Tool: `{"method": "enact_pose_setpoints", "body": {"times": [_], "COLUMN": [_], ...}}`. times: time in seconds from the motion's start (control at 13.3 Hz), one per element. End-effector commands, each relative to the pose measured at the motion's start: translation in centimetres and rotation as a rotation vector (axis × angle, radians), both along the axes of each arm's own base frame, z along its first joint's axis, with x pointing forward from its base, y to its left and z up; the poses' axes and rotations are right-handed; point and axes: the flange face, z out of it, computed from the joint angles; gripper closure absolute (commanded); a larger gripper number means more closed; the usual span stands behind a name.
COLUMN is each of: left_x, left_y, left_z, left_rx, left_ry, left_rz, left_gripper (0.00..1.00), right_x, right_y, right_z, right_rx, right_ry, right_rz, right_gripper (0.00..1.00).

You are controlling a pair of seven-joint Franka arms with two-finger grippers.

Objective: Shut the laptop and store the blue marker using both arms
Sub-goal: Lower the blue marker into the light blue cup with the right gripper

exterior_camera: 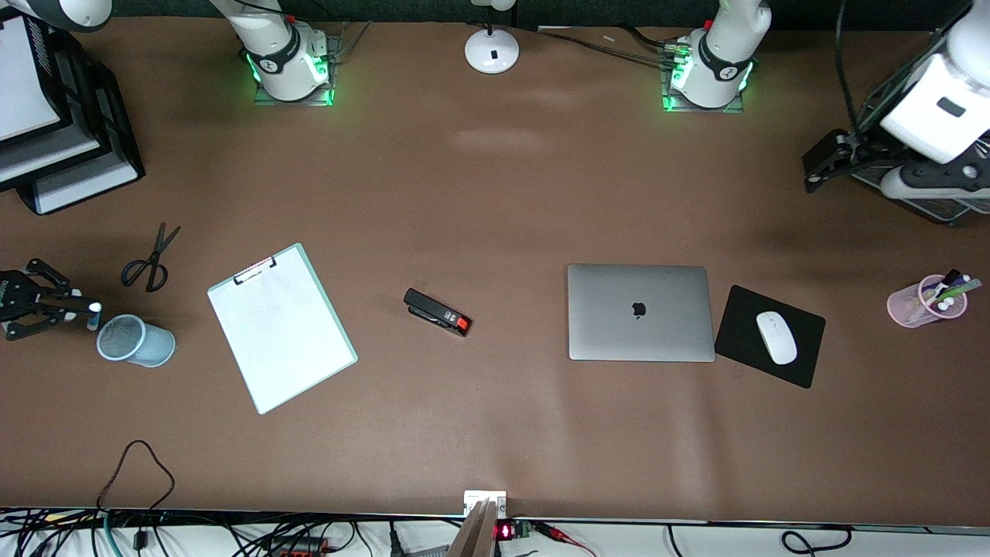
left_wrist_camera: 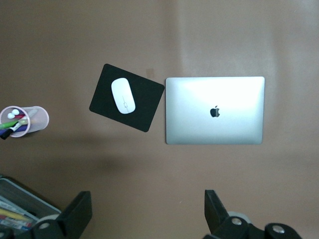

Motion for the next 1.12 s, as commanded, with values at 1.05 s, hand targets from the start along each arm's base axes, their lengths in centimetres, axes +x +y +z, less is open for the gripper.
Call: {"method": "enact_pose_setpoints", "body": {"times": [1.05], "left_x": [-1.5], "left_y": [-0.1], "left_z": [-0.5], "left_rx": [-0.05], "left_ry": [0.018], "left_rz": [-0.034], "left_gripper": [0.0], "right_x": [1.0], "right_y": [-0.2], "right_z": [-6.3], "right_rx": [0.072], "right_ry": [-0.007], "right_rz": [0.0], "right_gripper": [0.94]}}
